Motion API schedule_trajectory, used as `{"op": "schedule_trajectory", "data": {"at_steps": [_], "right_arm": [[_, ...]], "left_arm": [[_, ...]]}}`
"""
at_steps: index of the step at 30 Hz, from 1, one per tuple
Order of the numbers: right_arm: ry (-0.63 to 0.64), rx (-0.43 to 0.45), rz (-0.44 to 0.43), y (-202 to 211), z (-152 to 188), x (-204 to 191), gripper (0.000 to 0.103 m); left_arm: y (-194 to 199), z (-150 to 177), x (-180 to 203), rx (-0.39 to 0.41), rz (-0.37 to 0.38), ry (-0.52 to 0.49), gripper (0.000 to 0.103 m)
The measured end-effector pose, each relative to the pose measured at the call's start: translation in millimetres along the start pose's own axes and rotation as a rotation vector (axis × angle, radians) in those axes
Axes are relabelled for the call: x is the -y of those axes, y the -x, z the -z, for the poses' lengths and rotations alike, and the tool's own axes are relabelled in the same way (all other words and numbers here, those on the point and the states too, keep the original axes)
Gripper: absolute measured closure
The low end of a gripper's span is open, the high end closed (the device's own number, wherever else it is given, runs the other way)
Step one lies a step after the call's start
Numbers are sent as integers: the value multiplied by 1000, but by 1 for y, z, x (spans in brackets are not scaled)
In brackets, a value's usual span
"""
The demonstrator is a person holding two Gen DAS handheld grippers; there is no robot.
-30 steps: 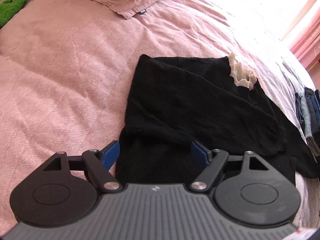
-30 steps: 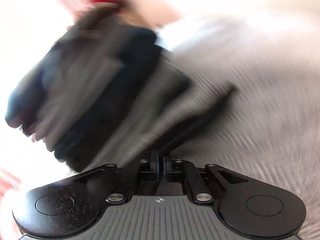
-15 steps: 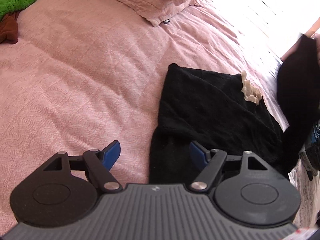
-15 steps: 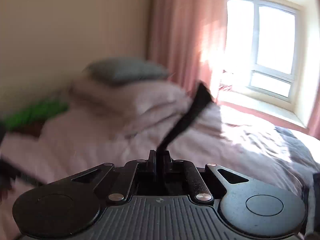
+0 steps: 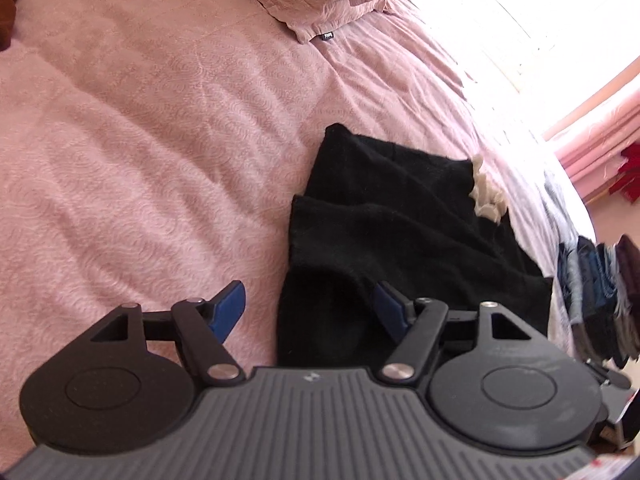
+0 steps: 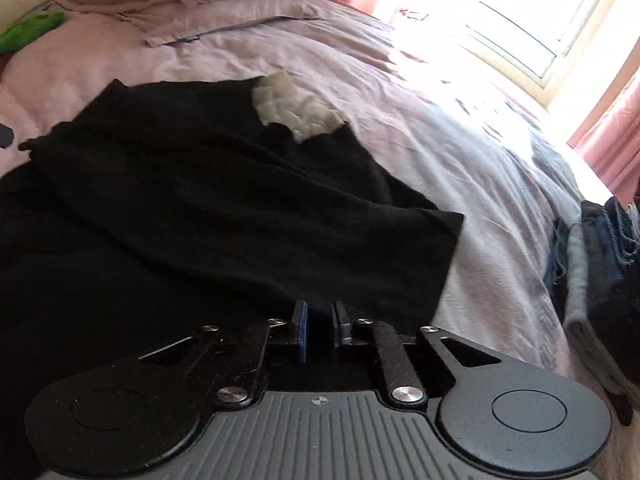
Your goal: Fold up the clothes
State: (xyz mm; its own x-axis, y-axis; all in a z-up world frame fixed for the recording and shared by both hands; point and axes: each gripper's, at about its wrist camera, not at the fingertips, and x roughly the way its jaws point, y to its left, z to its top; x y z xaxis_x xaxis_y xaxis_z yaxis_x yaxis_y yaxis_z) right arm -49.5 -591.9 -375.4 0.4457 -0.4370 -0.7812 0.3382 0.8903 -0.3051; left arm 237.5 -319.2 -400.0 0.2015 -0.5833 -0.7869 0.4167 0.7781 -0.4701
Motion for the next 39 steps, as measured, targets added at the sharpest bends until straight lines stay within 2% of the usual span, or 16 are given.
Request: {"op": "schedule_trajectory", "data": {"at_steps": [2, 3, 5, 10, 12, 13, 19, 23, 27, 29, 31, 32, 34, 35, 36, 39], "right_arm": [[10, 3, 37, -2, 8, 10, 87], [20, 6, 54, -3, 12, 14, 74], [55, 31, 84, -3, 19, 17, 58], [135, 95, 101, -9, 24, 17, 58], [177, 101, 98, -14, 24, 17, 58], [194, 106, 93, -15, 25, 18, 58], [204, 98, 17, -9, 35, 25, 58], [261, 97, 78, -19, 45, 21, 58], [198, 158, 116, -17, 38, 28, 72], [180, 207, 181, -9, 42, 26, 73], [133, 212, 261, -4, 49, 23, 74], [104, 188, 272, -5, 54, 23, 74], [67, 67, 201, -14, 61, 23, 73], [53, 31, 180, -17, 63, 23, 73], [50, 24, 165, -16, 65, 23, 73], [57, 27, 129, -6, 61, 29, 73]], "left_arm": [[-6, -6, -2, -3, 24, 25, 36], [-11, -9, -5, -7, 33, 47, 36], [-22, -15, -13, -18, 38, 109, 37], [-40, -25, -23, -20, 59, 199, 58], [-42, -28, -20, -17, 65, 188, 60], [-43, -29, -18, -12, 60, 176, 67], [-47, -34, -7, -4, 32, 96, 91], [-39, -34, 3, 46, 28, 20, 95], [-16, -34, 31, 153, 45, -155, 96], [1, -32, 45, 235, 97, -241, 96], [9, -28, 50, 301, 162, -296, 95], [3, -26, 50, 289, 136, -317, 95], [-31, -18, 44, 141, 6, -352, 95], [-49, -14, 38, 66, -61, -353, 95], [-61, -9, 31, 32, -82, -351, 94], [-57, -9, 29, 67, -67, -327, 92]]}}
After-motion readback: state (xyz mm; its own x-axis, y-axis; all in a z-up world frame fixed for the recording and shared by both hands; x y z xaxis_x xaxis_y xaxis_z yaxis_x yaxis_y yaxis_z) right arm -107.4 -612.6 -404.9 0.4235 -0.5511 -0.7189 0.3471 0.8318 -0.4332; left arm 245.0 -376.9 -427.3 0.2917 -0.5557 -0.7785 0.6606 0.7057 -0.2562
